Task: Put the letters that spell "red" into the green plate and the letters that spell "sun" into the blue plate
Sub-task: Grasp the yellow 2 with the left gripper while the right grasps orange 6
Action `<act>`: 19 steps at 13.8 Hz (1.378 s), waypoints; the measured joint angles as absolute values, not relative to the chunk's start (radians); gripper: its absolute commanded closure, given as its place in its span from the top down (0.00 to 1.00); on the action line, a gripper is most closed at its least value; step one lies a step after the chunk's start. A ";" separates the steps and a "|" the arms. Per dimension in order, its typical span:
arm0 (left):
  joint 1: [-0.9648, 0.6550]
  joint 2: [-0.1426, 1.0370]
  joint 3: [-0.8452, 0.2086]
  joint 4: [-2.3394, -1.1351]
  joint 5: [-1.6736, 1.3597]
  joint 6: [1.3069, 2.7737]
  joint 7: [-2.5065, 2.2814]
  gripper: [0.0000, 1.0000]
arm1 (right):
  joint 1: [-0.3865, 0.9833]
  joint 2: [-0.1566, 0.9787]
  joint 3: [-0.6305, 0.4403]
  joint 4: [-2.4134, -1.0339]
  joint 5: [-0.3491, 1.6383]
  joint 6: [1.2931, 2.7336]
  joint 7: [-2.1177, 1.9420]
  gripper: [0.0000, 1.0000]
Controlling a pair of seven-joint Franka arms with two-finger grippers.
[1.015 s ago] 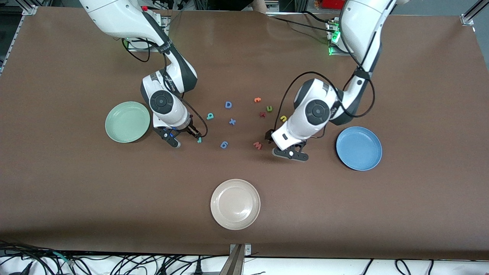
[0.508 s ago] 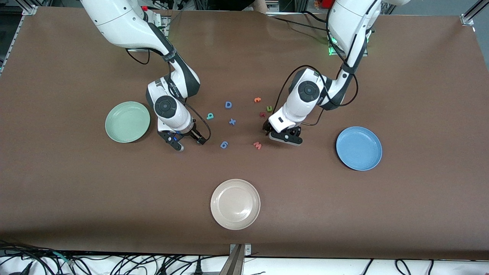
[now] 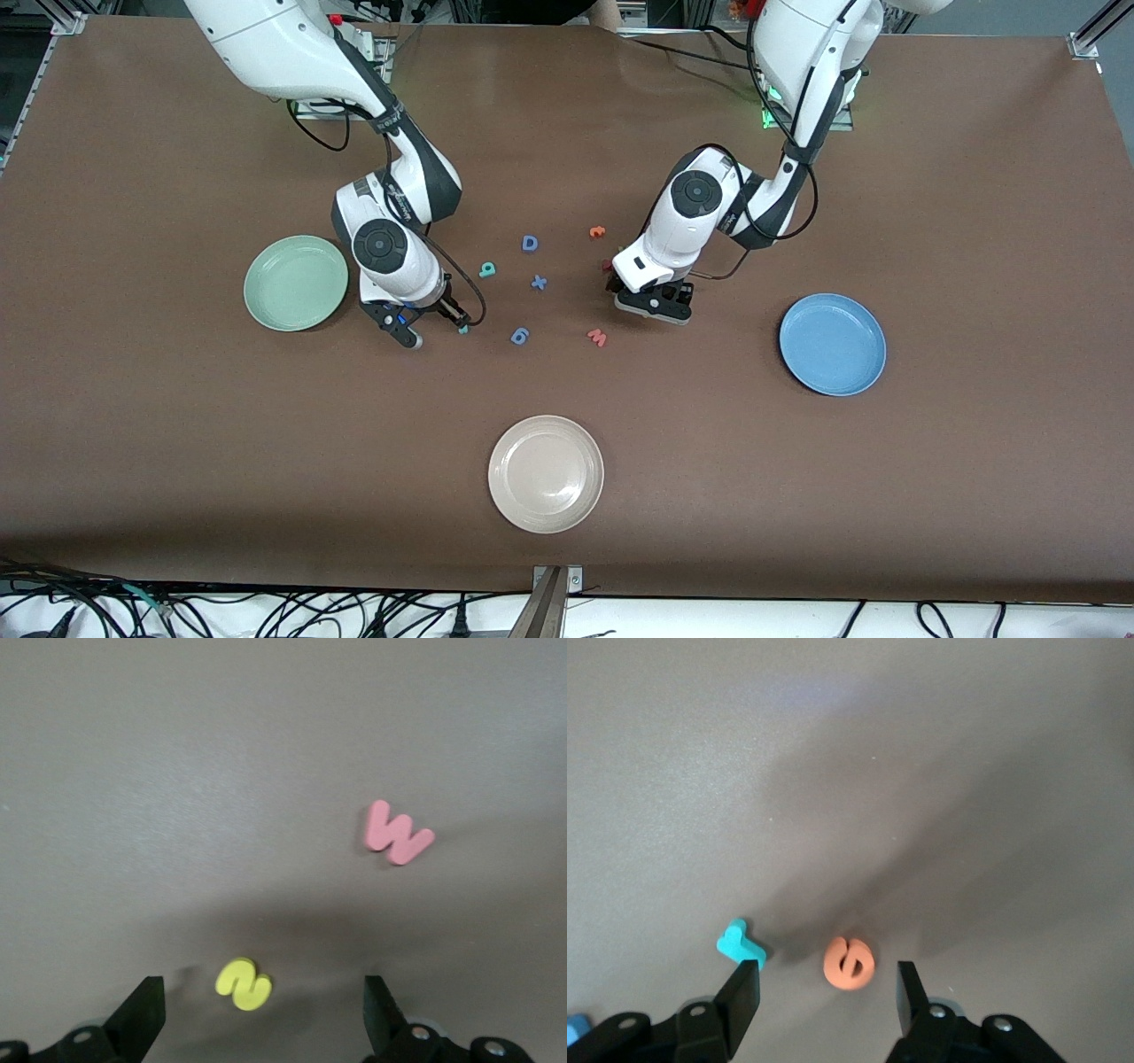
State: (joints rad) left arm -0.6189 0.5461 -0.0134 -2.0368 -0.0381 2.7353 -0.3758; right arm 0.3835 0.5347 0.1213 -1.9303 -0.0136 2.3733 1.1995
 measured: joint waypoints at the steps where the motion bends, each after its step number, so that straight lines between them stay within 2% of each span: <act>1: -0.619 0.546 -0.009 -2.037 -0.036 2.735 -0.376 0.98 | 0.383 0.529 0.121 -1.930 -0.014 2.363 1.200 0.71; 4: -0.619 0.554 -0.006 -2.037 -0.036 2.734 -0.376 0.98 | 0.383 0.534 0.121 -1.939 -0.014 2.361 1.201 0.69; 5: -0.619 0.559 -0.006 -2.037 -0.036 2.734 -0.376 0.98 | 0.383 0.539 0.121 -1.943 -0.014 2.363 1.201 0.64; 7: -0.619 0.571 -0.006 -2.033 -0.036 2.734 -0.376 0.94 | 0.383 0.550 0.121 -1.945 -0.014 2.367 1.201 0.62; 8: -0.619 0.577 -0.006 -2.032 -0.036 2.734 -0.376 0.86 | 0.383 0.555 0.121 -1.945 -0.014 2.370 1.201 0.62; 10: -0.620 0.581 -0.006 -2.031 -0.036 2.734 -0.376 0.79 | 0.383 0.560 0.121 -1.945 -0.014 2.379 1.201 0.60; 11: -0.621 0.581 -0.006 -2.030 -0.036 2.734 -0.376 0.71 | 0.383 0.561 0.121 -1.945 -0.014 2.385 1.201 0.55; 12: -0.622 0.581 -0.006 -2.029 -0.036 2.734 -0.376 0.62 | 0.383 0.561 0.121 -1.945 -0.014 2.391 1.201 0.54; 15: -0.622 0.580 -0.004 -2.027 -0.036 2.734 -0.387 0.55 | 0.383 0.564 0.121 -1.945 -0.014 2.396 1.201 0.53; 19: -0.623 0.580 -0.002 -2.023 -0.036 2.734 -0.404 0.29 | 0.383 0.568 0.121 -1.945 -0.014 2.398 1.201 0.53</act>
State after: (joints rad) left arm -0.6229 0.5802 -0.0022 -2.0230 -0.0360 2.7344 -0.4036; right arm 0.3835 0.5684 0.1212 -1.9453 -0.0136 2.3977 1.2010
